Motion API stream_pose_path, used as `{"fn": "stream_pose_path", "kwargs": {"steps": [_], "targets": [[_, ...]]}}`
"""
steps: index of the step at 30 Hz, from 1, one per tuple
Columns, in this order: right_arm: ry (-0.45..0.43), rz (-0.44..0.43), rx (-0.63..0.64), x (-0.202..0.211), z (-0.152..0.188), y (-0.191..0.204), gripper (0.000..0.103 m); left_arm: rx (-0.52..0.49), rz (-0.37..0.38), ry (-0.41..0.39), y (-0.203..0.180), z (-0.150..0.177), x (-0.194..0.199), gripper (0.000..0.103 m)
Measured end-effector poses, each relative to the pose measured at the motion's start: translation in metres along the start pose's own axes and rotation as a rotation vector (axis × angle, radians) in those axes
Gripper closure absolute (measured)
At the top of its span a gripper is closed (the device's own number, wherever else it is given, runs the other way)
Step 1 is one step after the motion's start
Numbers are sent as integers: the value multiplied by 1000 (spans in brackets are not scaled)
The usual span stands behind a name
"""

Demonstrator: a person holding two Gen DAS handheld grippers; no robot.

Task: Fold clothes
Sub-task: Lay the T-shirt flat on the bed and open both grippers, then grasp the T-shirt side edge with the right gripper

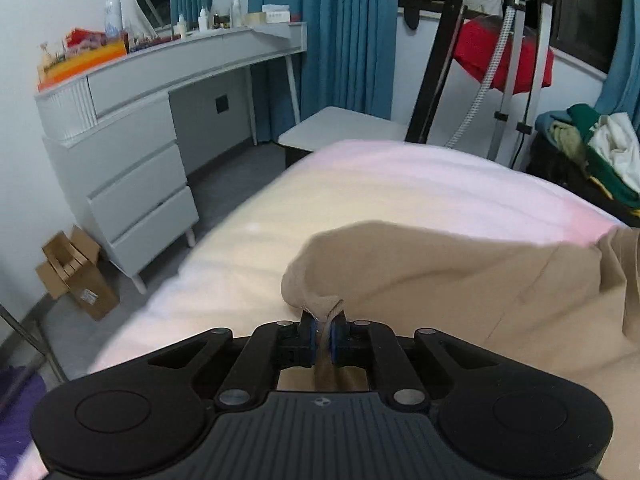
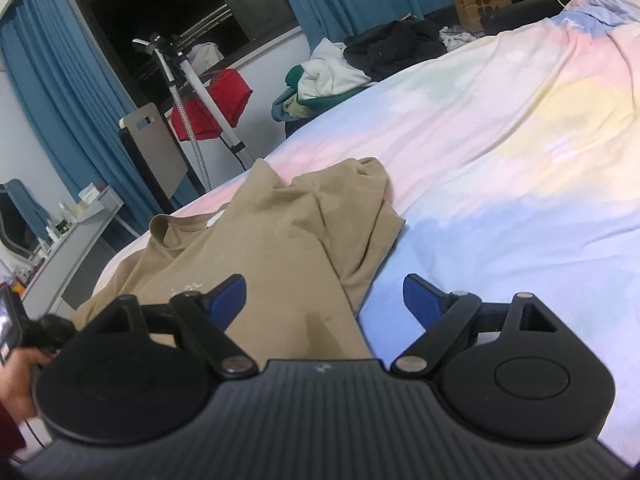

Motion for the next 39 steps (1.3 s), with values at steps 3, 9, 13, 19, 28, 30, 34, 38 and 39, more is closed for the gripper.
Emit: {"fn": "stream_pose_path", "kwargs": {"steps": [3, 9, 13, 19, 28, 30, 34, 38, 39], "targets": [[15, -2, -16, -5, 1, -3, 16, -23, 25, -28, 1, 9, 18, 78], [-11, -2, -3, 5, -1, 0, 16, -51, 116, -55, 28, 37, 103, 55], [-23, -2, 4, 16, -1, 0, 16, -120, 195, 132, 38, 105, 152, 55], [-44, -7, -12, 39, -6, -4, 16, -145, 273, 423, 55, 217, 189, 52], [-75, -52, -188, 73, -19, -40, 16, -241, 344, 569, 54, 260, 219, 53], [-74, -53, -202, 72, -20, -43, 16, -309, 321, 590, 53, 267, 227, 68], [-68, -78, -212, 67, -21, -44, 16, -440, 277, 584, 52, 272, 244, 97], [-57, -147, -253, 65, -21, -46, 16, -487, 213, 573, 61, 275, 256, 99], [-54, -161, -268, 64, -22, -47, 16, -497, 206, 565, 63, 275, 259, 99]]}}
Point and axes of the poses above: each gripper's, at about its wrist camera, not at the fingertips, and x roughly against the way its jaws point, y to its left, z to its underside, the point moved 9 cm from there along -x, roughly the way its jaws point, and after that the axes turned 6 degrees about y, right-handed, at the moved point
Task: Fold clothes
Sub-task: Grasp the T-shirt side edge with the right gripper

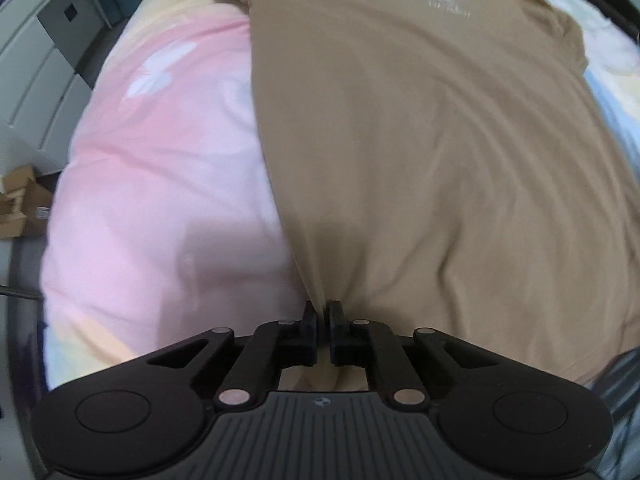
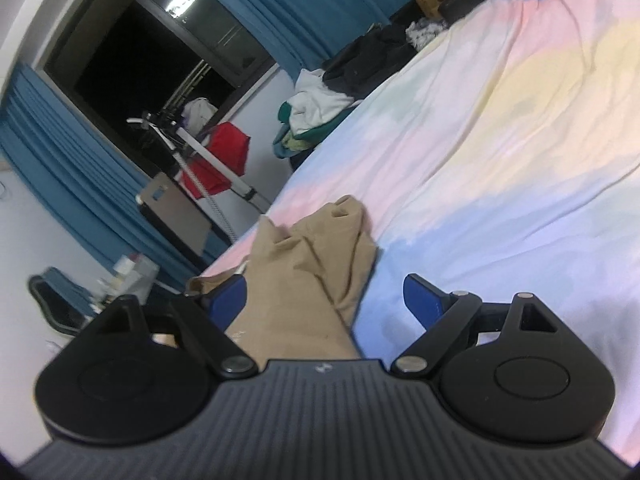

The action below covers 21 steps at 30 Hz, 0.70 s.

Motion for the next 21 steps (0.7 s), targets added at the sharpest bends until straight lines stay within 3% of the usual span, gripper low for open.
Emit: {"fn": "stream_pose_path", "kwargs": {"steps": [3, 5, 6, 8, 11, 14, 17, 19, 21], "targets": [[6, -39, -44, -4, -5, -3, 25, -5, -5, -46, 0, 9, 10, 99], [7, -44, -58, -9, -8, -5, 25, 21, 22, -91, 9, 7, 23, 95], [6, -48, -63, -12, -11, -6, 28, 35, 37, -115, 14, 6, 29, 92], [13, -58, -78, -23, -17, -7, 35, 41, 40, -197, 9, 4, 47, 73], [30, -89, -123, -48, -28, -12, 38, 40, 28, -313, -1, -7, 69, 65], [64, -96, -189, -79, -39, -27, 41, 83, 85, -421, -20, -30, 79, 58], [114, -62, -185, -113, -41, -41, 41, 144, 170, -475, -49, -66, 61, 57], [145, -56, -163, -132, -36, -44, 49, 163, 221, -485, -71, -92, 36, 57], [175, -53, -141, -152, -31, -47, 52, 146, 212, -521, -93, -115, 14, 57]]}}
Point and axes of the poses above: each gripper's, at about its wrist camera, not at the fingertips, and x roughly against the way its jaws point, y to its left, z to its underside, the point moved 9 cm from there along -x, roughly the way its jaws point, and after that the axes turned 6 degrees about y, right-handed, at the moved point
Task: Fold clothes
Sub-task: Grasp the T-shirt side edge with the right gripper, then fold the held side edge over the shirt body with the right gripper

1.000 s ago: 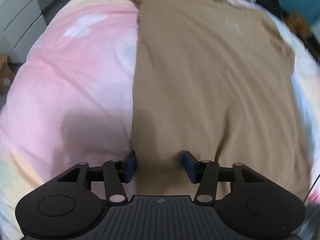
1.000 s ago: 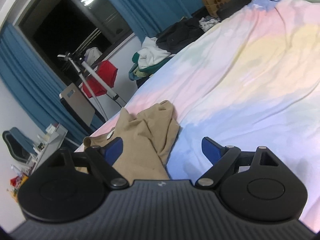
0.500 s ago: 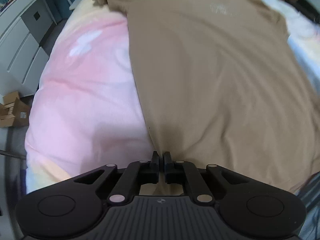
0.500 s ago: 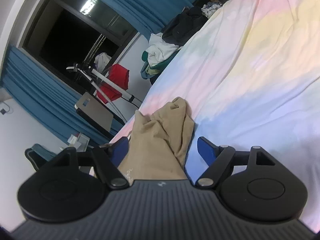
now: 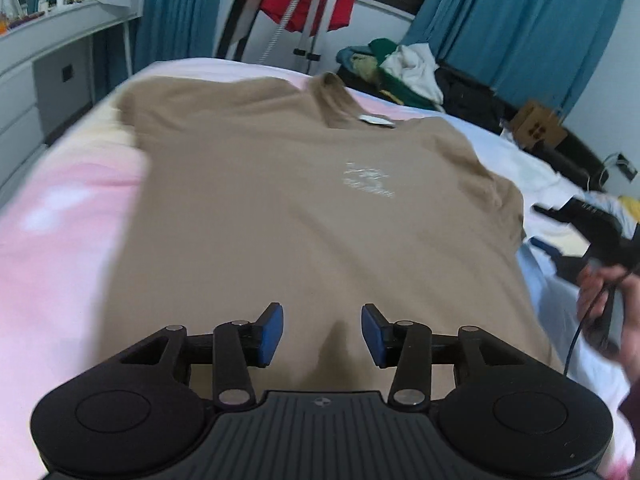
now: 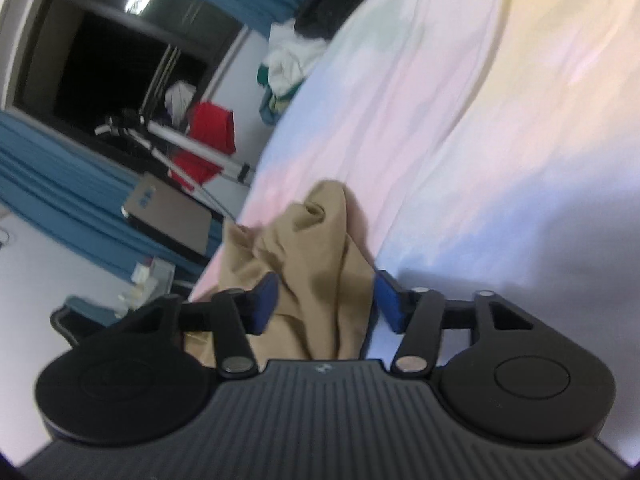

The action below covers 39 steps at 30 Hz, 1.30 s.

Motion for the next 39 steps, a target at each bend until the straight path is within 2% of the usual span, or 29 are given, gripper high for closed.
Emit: {"fn": "stream_pose_path", "kwargs": {"steps": [2, 3, 6, 9, 14, 17, 21, 23, 26, 27, 28, 29, 30, 31, 35, 37, 39], "targets": [[17, 55, 31, -15, 4, -5, 57, -39, -7, -37, -11, -1, -21, 58], [13, 82, 45, -18, 6, -4, 67, -53, -5, -54, -13, 0, -28, 58], [3, 115, 98, -20, 8, 8, 84, -86, 7, -71, -5, 4, -43, 61], [-40, 124, 120, -7, 6, 19, 87, -70, 20, -88, 16, 5, -72, 64], [-176, 167, 163, 34, -11, 30, 87, -23, 56, -111, 24, 5, -64, 65], [-226, 196, 140, 55, -19, 21, 87, -20, 61, -100, 25, 6, -61, 65], [-172, 164, 7, 61, -11, -7, 87, -21, 51, -77, 28, 10, -61, 65], [-142, 145, -62, 64, -6, -22, 85, -23, 50, -70, 28, 12, -63, 65], [-127, 35, -204, 63, -5, -35, 81, -18, 54, -68, 30, 13, -63, 65], [-133, 10, -245, 62, -6, -40, 73, -11, 58, -67, 31, 13, -63, 65], [-141, -2, -263, 62, -6, -43, 59, -4, 62, -67, 32, 13, -64, 65], [-152, -3, -267, 60, -5, -45, 51, 7, 67, -67, 33, 13, -63, 65], [-163, -2, -269, 58, -3, -48, 38, 18, 73, -66, 34, 11, -64, 64], [-166, -14, -267, 54, -2, -48, 33, 29, 79, -68, 35, 8, -65, 64], [-166, -100, -210, 25, -9, -35, 33, 73, 97, -81, 38, 1, -67, 63], [-173, -72, -90, 9, -15, -24, 33, 101, 107, -87, 42, -3, -68, 63], [-216, -25, 47, -1, -19, -14, 33, 123, 117, -99, 47, -8, -70, 63]]}}
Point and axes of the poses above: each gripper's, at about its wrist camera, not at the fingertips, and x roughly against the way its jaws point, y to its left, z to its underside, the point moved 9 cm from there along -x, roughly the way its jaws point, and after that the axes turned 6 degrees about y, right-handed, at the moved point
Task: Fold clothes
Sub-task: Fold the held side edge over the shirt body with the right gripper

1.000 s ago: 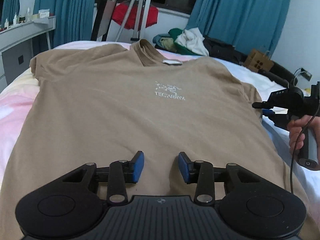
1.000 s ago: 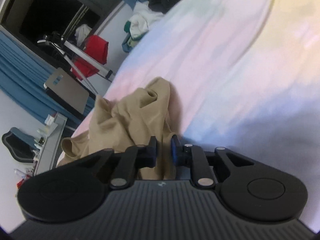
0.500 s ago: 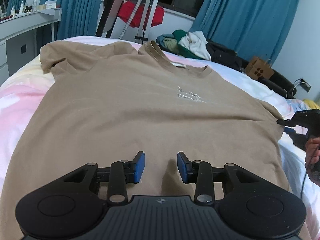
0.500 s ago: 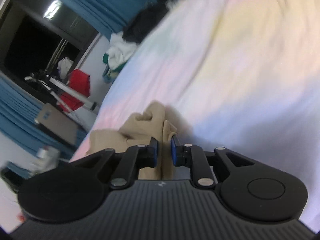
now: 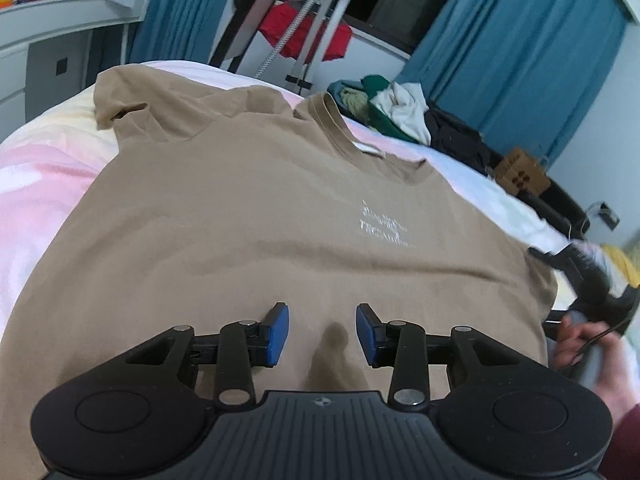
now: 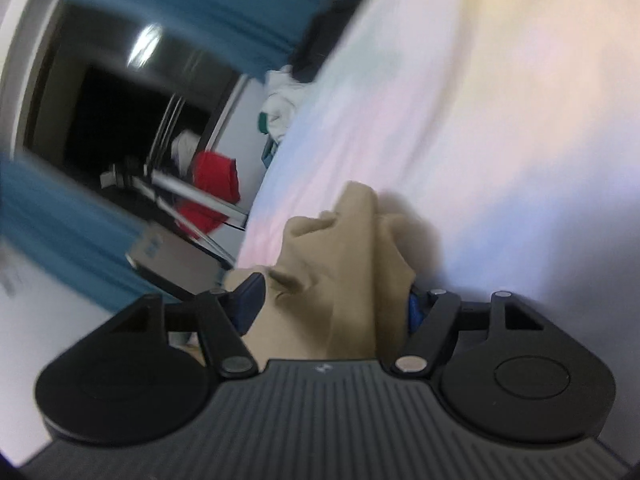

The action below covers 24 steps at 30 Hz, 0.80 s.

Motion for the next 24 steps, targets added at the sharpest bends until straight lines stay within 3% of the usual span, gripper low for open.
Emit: {"fn": "stream_pose_path", "kwargs": {"steps": [2, 3, 5, 9, 12, 14, 19, 24], "targets": [[-24, 45, 126, -7, 3, 12, 61, 25, 9, -5, 3, -4, -1, 63], [-26, 77, 192, -11, 5, 18, 85, 39, 17, -8, 4, -7, -1, 63], [-71, 190, 297, -10, 9, 32, 89, 50, 37, -18, 5, -14, -2, 63], [-211, 352, 511, 7, 17, 88, 91, -59, 19, -70, 3, -26, 2, 63], [-305, 398, 754, 11, 39, 153, 91, -28, 31, -85, 11, -31, 6, 63], [-321, 379, 874, 5, 63, 192, 91, 4, 32, -105, 17, -39, 10, 63], [-182, 322, 1045, -40, 151, 246, 90, 63, 11, -167, 43, -61, 21, 63], [93, 312, 1068, -87, 221, 227, 84, 156, 22, -161, 75, -68, 16, 63]]}}
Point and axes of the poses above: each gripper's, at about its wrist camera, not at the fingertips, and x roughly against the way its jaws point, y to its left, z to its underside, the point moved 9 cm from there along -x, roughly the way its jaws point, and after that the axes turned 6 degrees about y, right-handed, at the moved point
